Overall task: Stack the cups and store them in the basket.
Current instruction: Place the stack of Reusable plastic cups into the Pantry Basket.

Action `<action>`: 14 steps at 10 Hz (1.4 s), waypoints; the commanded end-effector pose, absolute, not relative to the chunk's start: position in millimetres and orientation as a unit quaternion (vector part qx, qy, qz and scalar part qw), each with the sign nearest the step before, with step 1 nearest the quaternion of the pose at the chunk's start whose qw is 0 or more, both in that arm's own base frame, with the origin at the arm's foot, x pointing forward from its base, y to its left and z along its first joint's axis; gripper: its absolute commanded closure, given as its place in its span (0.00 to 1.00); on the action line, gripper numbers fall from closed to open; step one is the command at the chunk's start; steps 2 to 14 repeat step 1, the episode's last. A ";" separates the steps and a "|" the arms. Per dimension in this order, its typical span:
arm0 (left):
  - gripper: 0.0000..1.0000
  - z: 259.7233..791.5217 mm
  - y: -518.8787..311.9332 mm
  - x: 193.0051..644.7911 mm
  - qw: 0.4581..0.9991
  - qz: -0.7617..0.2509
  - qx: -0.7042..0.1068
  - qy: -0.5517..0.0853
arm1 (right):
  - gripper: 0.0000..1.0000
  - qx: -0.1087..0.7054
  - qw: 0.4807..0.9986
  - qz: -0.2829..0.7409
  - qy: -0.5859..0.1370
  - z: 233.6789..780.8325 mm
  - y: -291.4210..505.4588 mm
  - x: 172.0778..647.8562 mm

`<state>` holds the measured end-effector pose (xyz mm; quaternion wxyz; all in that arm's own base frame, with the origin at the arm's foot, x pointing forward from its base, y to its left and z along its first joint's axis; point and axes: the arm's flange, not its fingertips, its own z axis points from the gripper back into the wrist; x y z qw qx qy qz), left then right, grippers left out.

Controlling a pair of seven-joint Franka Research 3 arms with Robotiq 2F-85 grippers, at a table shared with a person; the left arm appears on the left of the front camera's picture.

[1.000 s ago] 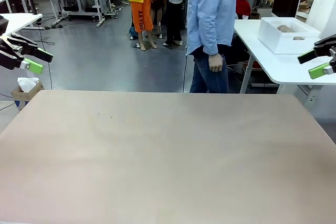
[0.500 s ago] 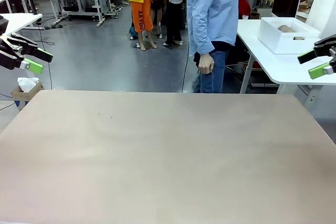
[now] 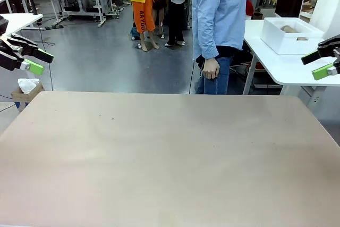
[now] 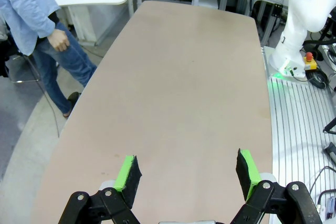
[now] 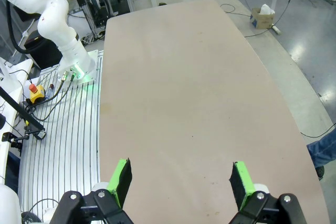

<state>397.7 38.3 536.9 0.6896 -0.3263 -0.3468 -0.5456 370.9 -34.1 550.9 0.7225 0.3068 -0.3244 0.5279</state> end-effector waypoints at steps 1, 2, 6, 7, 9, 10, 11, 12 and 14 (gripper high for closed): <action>0.04 537.9 37.4 397.7 0.690 -0.544 -0.329 -0.345 | 0.00 0.309 0.720 0.529 -0.326 553.0 -34.6 372.2; 0.04 537.9 37.4 397.7 0.690 -0.544 -0.329 -0.345 | 0.00 0.309 0.720 0.529 -0.326 553.0 -34.6 372.2; 0.04 537.9 37.4 397.7 0.690 -0.544 -0.329 -0.345 | 0.00 0.309 0.720 0.529 -0.326 553.0 -34.6 372.2; 0.04 537.9 37.4 397.7 0.690 -0.544 -0.329 -0.345 | 0.00 0.309 0.720 0.529 -0.326 553.0 -34.6 372.2; 0.04 537.9 37.4 397.7 0.690 -0.544 -0.329 -0.345 | 0.00 0.309 0.720 0.529 -0.326 553.0 -34.6 372.2; 0.04 537.9 37.4 397.7 0.690 -0.544 -0.329 -0.345 | 0.00 0.309 0.720 0.529 -0.326 553.0 -34.6 372.2; 0.04 537.9 37.4 397.7 0.690 -0.544 -0.329 -0.345 | 0.00 0.309 0.720 0.529 -0.326 553.0 -34.6 372.2; 0.04 537.9 37.4 397.7 0.690 -0.544 -0.329 -0.345 | 0.00 0.309 0.720 0.529 -0.326 553.0 -34.6 372.2; 0.04 537.9 37.4 397.7 0.690 -0.544 -0.329 -0.345 | 0.00 0.309 0.720 0.529 -0.326 553.0 -34.6 372.2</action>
